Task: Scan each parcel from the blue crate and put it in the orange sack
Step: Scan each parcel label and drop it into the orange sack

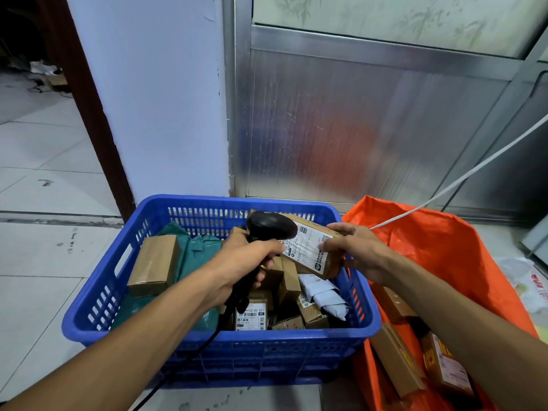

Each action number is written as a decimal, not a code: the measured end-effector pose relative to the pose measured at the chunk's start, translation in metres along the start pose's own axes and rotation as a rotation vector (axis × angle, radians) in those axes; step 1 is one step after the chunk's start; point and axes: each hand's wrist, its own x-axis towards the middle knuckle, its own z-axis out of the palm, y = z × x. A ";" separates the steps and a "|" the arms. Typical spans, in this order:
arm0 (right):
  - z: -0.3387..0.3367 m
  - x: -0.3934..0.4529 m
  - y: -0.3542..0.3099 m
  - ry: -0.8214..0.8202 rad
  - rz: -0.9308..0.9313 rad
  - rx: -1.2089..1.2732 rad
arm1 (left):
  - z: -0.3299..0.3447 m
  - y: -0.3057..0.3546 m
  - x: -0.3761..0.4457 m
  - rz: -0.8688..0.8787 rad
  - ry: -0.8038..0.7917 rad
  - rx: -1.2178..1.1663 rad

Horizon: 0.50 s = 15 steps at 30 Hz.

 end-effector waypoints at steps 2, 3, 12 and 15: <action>-0.002 0.000 0.000 0.011 0.005 -0.006 | 0.000 0.000 -0.001 0.005 -0.004 0.000; -0.003 0.000 0.000 0.017 0.008 -0.003 | 0.000 0.000 -0.002 0.009 -0.008 -0.003; -0.010 0.010 0.010 0.065 0.032 -0.010 | 0.000 0.001 -0.003 0.026 -0.017 0.000; -0.011 0.012 0.010 0.066 0.032 -0.007 | -0.001 0.000 -0.003 0.021 -0.023 0.010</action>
